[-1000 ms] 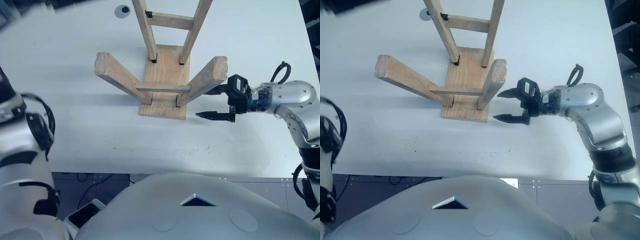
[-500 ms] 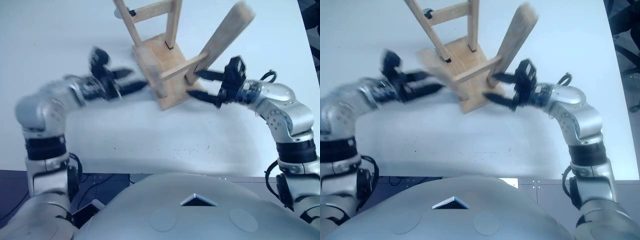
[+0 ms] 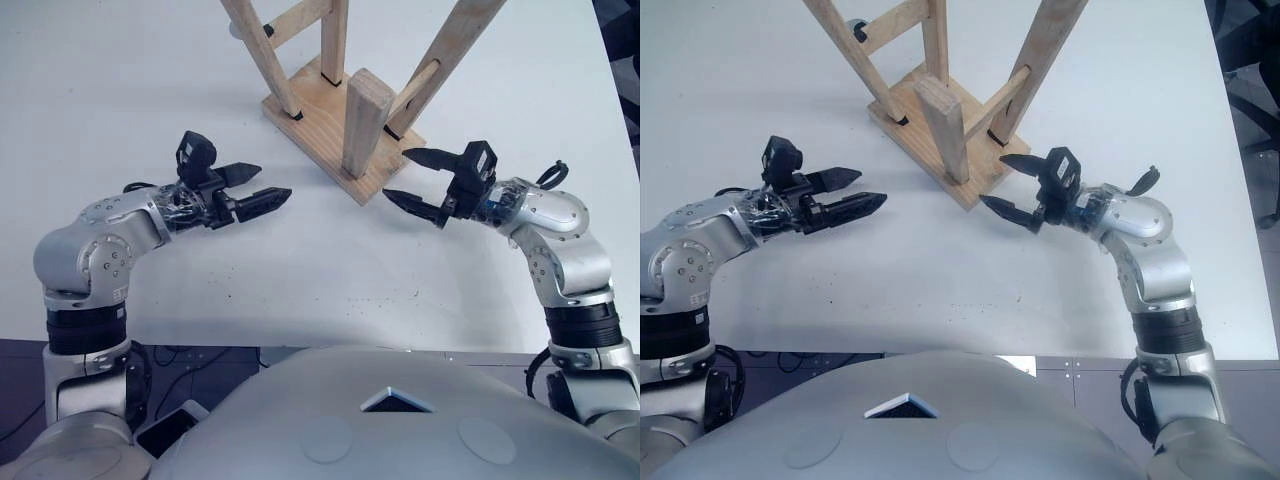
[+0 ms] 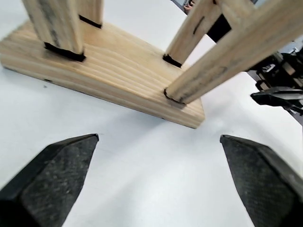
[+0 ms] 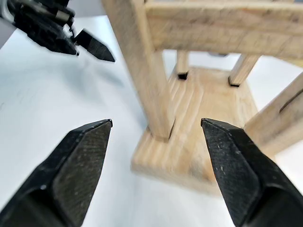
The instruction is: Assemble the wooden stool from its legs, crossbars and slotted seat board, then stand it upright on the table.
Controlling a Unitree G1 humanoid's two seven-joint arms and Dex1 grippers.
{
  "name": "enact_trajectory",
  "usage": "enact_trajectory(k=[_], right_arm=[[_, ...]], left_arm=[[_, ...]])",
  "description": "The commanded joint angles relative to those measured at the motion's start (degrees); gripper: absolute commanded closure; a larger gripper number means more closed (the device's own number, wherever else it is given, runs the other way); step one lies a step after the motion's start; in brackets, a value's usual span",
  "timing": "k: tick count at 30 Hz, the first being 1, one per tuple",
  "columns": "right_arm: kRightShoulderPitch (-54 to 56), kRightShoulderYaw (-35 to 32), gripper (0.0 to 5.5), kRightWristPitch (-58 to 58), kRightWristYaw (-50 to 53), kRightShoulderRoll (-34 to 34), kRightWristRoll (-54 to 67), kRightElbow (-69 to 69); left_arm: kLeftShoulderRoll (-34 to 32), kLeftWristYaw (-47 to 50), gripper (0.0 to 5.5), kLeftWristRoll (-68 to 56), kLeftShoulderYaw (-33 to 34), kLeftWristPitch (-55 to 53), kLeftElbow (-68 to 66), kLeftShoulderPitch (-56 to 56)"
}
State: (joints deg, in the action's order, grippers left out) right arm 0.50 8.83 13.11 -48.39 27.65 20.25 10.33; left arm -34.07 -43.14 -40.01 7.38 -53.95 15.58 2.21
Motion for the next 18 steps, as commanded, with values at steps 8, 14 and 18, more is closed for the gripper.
enact_trajectory(k=[8, 14, 18], right_arm=[[0.5, 4.9, 2.85, -5.0, 8.5, -9.2, -6.0, -1.9], [2.5, 5.6, 3.68, -9.5, 10.6, -12.3, -8.2, -6.7], [1.7, 4.4, 4.23, -11.6, 8.3, -10.7, -7.1, -7.7]], left_arm=[[-1.6, 1.3, 0.76, 0.5, 1.6, 0.1, -3.5, 4.6], [-0.7, 1.9, 0.76, 0.1, 1.7, 0.3, -4.2, 4.9], [-3.6, -0.5, 0.76, 8.5, -3.1, 10.9, -5.4, 1.8]])
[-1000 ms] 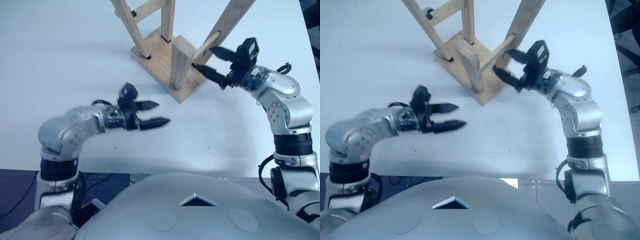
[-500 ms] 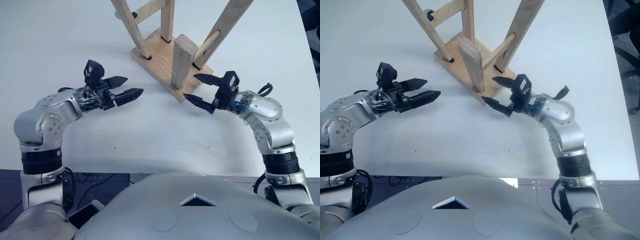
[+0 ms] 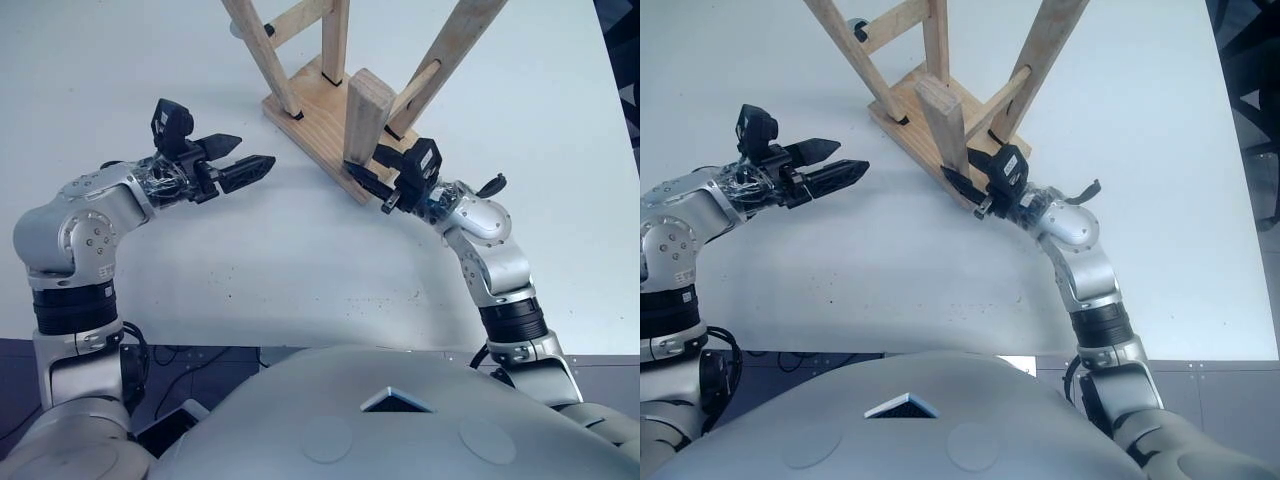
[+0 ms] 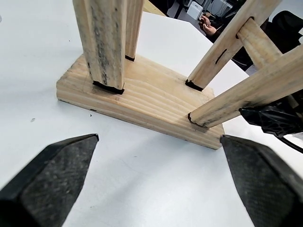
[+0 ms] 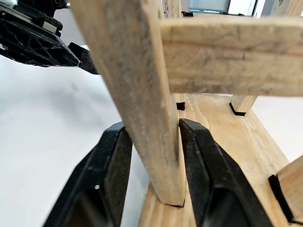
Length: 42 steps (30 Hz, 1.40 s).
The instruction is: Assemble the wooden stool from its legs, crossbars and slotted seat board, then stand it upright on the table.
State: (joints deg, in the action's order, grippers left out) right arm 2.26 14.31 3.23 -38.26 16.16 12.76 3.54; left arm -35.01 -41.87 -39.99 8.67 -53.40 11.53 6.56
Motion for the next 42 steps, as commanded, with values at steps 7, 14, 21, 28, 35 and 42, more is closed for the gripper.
enact_trajectory(k=[7, 14, 21, 28, 35, 42], right_arm=[[-3.1, -6.5, 4.42, 0.2, -17.1, 9.1, 11.7, 3.0], [-6.0, -6.4, 4.43, 1.5, -29.9, 17.4, 13.7, 3.6], [-6.0, -6.8, 4.43, 0.8, -31.3, 17.8, 13.2, 2.6], [-5.7, -6.7, 4.43, 1.9, -32.3, 18.4, 13.9, 3.3], [-7.9, -8.2, 4.43, 9.1, -33.7, 21.5, 18.5, 7.3], [-11.3, -12.4, 4.43, 24.4, -32.3, 25.6, 29.7, 13.5]], left_arm=[[-4.7, -13.5, 0.76, 20.4, -7.9, 42.0, -9.2, -8.7], [-0.5, -17.9, 0.76, 17.2, -7.1, 49.7, -11.9, -6.7], [-0.4, -23.9, 0.76, 8.7, -7.5, 41.4, -8.5, -8.1], [-1.2, -25.2, 1.54, 3.4, -7.6, 33.8, -1.6, -10.0], [-3.8, -26.1, 2.47, 2.0, -7.6, 28.3, -0.7, -13.6], [-4.8, -23.5, 3.55, -4.3, -7.5, 15.6, 3.2, -18.4]])
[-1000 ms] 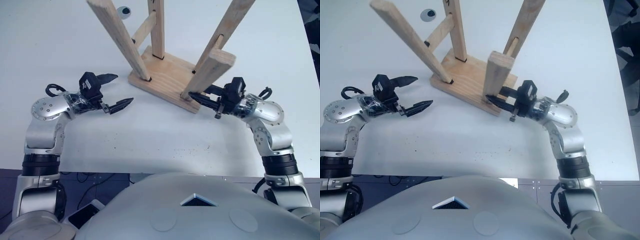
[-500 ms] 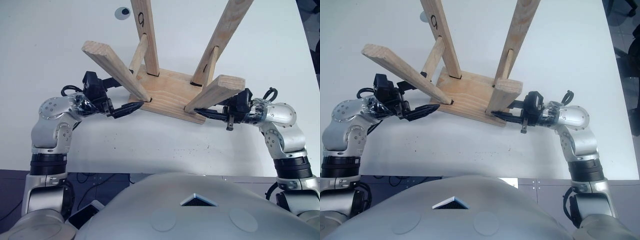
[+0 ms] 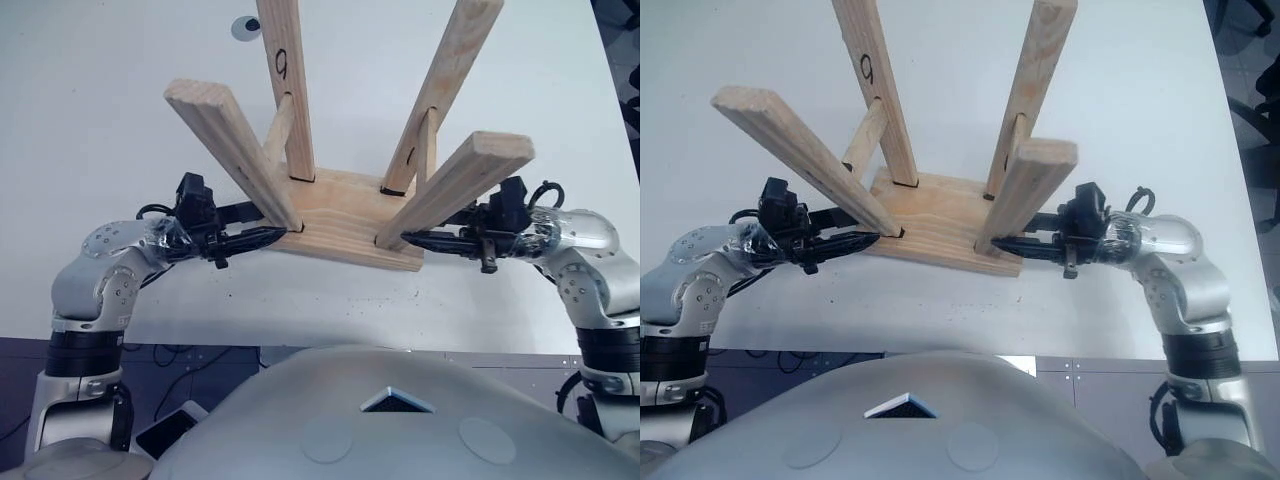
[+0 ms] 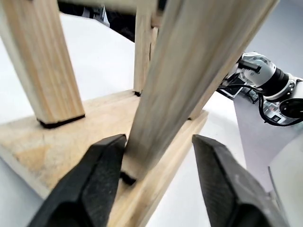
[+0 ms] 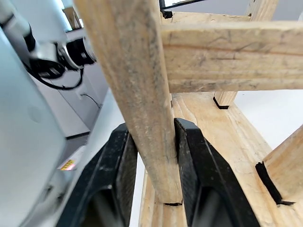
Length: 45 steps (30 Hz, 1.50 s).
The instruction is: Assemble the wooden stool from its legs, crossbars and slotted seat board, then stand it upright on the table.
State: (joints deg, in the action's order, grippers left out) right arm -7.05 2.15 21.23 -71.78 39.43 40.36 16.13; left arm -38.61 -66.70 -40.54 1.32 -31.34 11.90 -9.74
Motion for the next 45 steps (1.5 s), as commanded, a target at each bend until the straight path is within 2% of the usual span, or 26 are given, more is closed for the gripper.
enact_trajectory(k=[1, 2, 7, 12, 15, 20, 25, 26, 27, 33, 45], right_arm=[[-2.2, -0.6, 4.43, 8.6, 1.1, 3.1, 3.5, 1.7], [-2.1, -0.8, 4.43, 10.7, 1.1, 3.8, 4.8, 2.3], [2.2, 1.3, 4.43, 25.9, 3.8, 8.8, 9.6, 2.2], [14.1, -0.5, 4.43, 48.4, 12.8, 7.8, 22.5, -4.6], [20.8, -2.0, 4.43, 57.9, 17.9, 5.4, 26.0, -11.2], [27.0, -1.1, 4.44, 67.6, 23.0, 4.4, 25.3, -17.2], [32.0, 2.5, 4.44, 67.0, 24.7, 2.9, 19.4, -23.1], [32.8, 3.1, 4.07, 66.4, 24.7, 2.4, 18.2, -24.6], [33.2, 3.5, 3.86, 66.0, 24.6, 2.0, 17.5, -25.8], [32.7, 3.4, 2.75, 65.1, 23.0, 1.3, 16.2, -27.1], [29.1, -7.0, 0.69, 66.7, 19.2, 2.9, 20.0, -26.6]], left_arm=[[-1.1, 2.3, 3.70, -6.9, 0.7, -10.2, 4.0, -2.4], [-1.0, 3.3, 3.89, -9.7, 1.5, -13.3, 5.0, -2.3], [-2.9, 6.8, 3.94, -23.3, 4.8, -29.0, 7.1, 2.9], [-4.3, 9.6, 3.98, -29.3, 5.3, -41.8, 1.9, 11.5], [-4.2, 10.1, 4.10, -31.0, 5.0, -48.1, -3.3, 18.6], [-3.5, 9.8, 4.35, -30.1, 2.2, -55.9, -7.9, 26.4], [-3.1, 9.7, 4.37, -28.4, -0.4, -59.7, -9.6, 28.7], [-3.2, 9.8, 4.38, -27.9, -0.8, -60.0, -9.9, 28.7], [-3.5, 9.6, 4.02, -27.2, -1.5, -59.5, -9.5, 28.4], [-3.2, 8.7, 3.15, -26.5, -0.6, -59.9, -13.7, 29.1], [-7.0, 4.4, 1.40, -26.5, 3.7, -58.0, -13.6, 23.4]])
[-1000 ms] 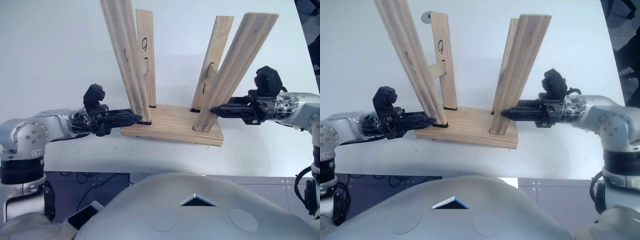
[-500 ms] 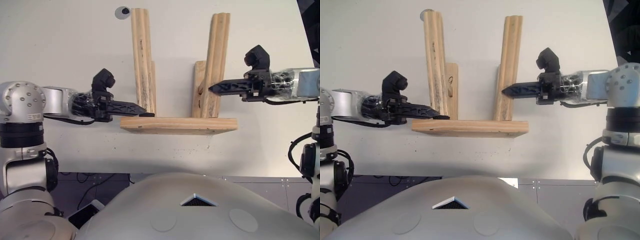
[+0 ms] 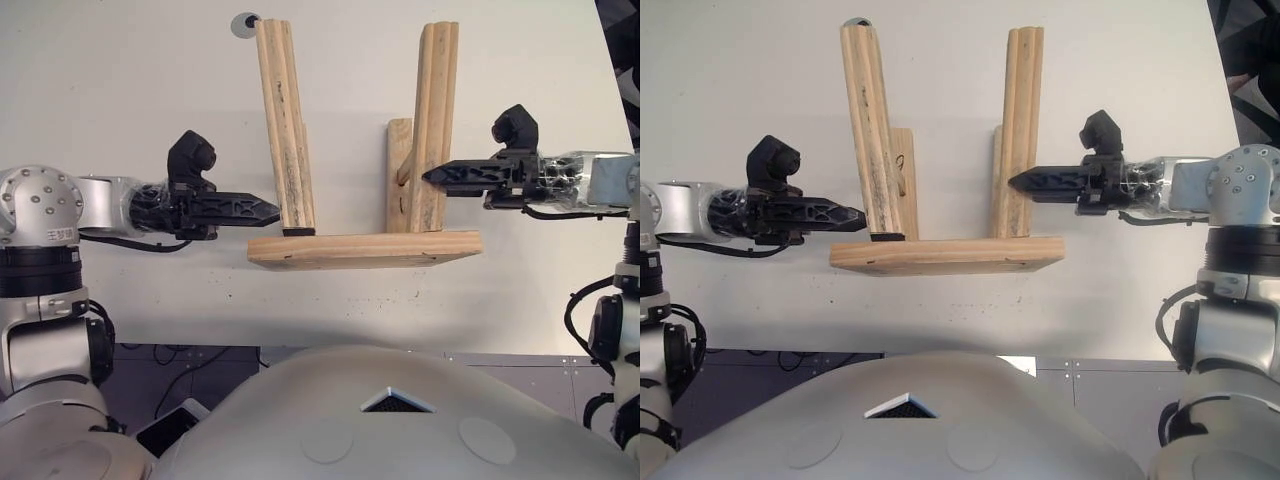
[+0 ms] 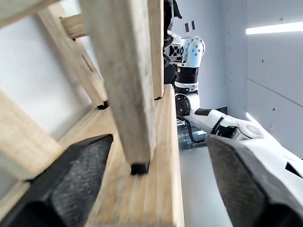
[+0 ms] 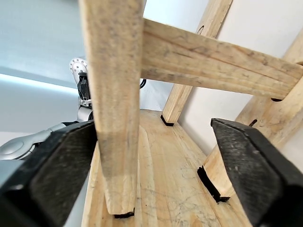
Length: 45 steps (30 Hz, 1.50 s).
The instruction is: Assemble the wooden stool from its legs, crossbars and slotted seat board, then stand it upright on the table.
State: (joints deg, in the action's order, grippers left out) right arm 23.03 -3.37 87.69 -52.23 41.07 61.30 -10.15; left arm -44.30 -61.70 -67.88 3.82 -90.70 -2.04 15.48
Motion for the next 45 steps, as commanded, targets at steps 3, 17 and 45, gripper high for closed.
enact_trajectory(k=[3, 17, 45], right_arm=[[-1.0, -1.9, 0.29, 0.1, -1.1, 1.1, -1.6, -0.8], [-36.6, -3.4, 0.10, -49.0, -28.2, 15.5, -23.2, 15.8], [-34.6, 5.0, 3.40, -89.2, -27.6, 3.2, -38.2, 14.5]], left_arm=[[-1.4, -0.9, 1.02, 1.0, 1.6, 2.1, 0.8, -2.8], [-4.9, -6.5, 0.12, 21.6, 13.8, 43.2, 19.3, -32.1], [1.6, -9.5, 3.07, 42.4, -3.0, 81.8, 19.4, -34.6]])
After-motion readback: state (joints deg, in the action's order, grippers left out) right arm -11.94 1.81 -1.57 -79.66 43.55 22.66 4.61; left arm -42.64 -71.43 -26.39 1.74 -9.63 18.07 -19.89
